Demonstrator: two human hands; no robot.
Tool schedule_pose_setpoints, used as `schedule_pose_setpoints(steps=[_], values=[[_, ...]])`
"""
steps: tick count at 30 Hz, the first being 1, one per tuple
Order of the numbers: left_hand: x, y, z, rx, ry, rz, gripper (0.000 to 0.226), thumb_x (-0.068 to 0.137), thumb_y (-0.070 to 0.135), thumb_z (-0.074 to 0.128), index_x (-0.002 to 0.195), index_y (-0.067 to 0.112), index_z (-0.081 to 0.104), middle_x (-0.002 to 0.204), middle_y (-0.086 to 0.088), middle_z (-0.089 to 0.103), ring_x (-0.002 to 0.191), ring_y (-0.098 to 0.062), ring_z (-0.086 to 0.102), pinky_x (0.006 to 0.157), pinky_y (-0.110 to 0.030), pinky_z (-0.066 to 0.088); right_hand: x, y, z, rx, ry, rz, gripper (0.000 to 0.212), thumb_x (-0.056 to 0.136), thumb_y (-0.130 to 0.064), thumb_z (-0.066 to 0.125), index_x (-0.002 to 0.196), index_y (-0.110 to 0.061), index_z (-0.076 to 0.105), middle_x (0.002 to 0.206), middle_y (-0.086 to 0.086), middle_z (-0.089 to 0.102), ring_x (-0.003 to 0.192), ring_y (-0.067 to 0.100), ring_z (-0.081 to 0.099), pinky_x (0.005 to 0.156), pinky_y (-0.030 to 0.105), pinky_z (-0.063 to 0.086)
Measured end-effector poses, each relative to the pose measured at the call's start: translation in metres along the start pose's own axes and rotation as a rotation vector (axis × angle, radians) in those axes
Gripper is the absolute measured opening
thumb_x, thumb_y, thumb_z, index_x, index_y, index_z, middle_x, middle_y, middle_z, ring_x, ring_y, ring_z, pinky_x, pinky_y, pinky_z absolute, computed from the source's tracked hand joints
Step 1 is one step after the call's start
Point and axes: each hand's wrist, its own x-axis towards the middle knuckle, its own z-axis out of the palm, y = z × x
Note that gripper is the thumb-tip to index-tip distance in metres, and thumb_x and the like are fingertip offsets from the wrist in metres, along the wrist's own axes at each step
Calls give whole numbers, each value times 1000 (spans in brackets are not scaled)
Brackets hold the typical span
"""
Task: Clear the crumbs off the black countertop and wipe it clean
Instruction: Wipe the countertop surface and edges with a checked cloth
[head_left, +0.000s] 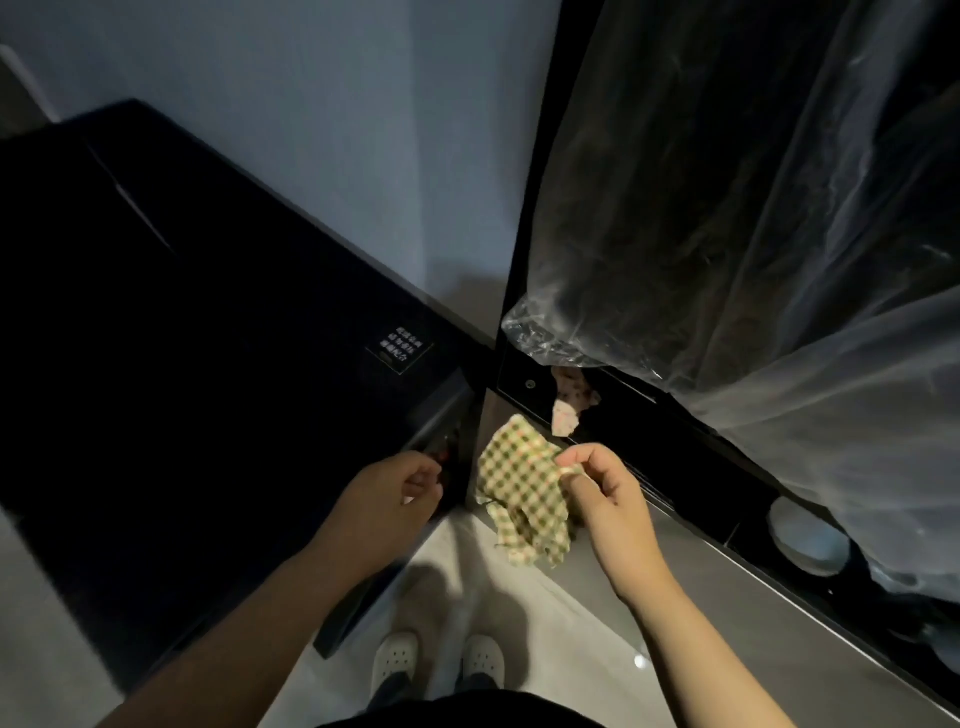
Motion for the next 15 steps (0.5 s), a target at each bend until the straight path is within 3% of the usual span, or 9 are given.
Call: schedule_pose_setpoints(steps=[2, 5, 9, 12, 15], values=[[-6, 5, -7, -36, 56, -6, 16, 87, 23, 63, 103, 25, 63, 95, 13, 64, 88, 6, 59, 73, -4, 44, 4, -14, 4, 27, -83, -4, 22, 90, 4, 46, 90, -13, 61, 75, -7, 56, 67, 8, 47, 58, 19, 38], [-16, 13, -14, -119, 110, -23, 22, 89, 30, 61, 111, 31, 56, 103, 20, 61, 94, 14, 55, 73, -1, 42, 9, -33, 11, 92, -222, 1, 27, 90, 5, 43, 93, -13, 63, 75, 3, 56, 67, 15, 46, 59, 24, 39], [-31, 24, -19, -366, 180, -53, 29, 89, 32, 58, 118, 33, 54, 107, 19, 64, 100, 10, 58, 78, -8, 47, 12, -52, 23, 149, -418, -42, 29, 90, 7, 44, 92, -12, 66, 71, -8, 64, 62, 3, 56, 58, 14, 46], [-44, 28, -23, -506, 208, -30, 26, 87, 31, 58, 111, 25, 63, 105, 12, 70, 98, 0, 64, 78, -14, 51, 13, -60, 31, 128, -492, -82, 27, 90, 5, 47, 95, -14, 66, 76, -8, 67, 68, 1, 61, 61, 13, 47], [-57, 26, -28, -479, 265, -59, 13, 89, 23, 60, 96, 17, 68, 92, -2, 73, 88, -15, 69, 73, -23, 55, 12, -59, 42, 75, -496, -94, 33, 89, 3, 54, 106, -23, 65, 73, -3, 62, 69, 7, 58, 65, 17, 47]])
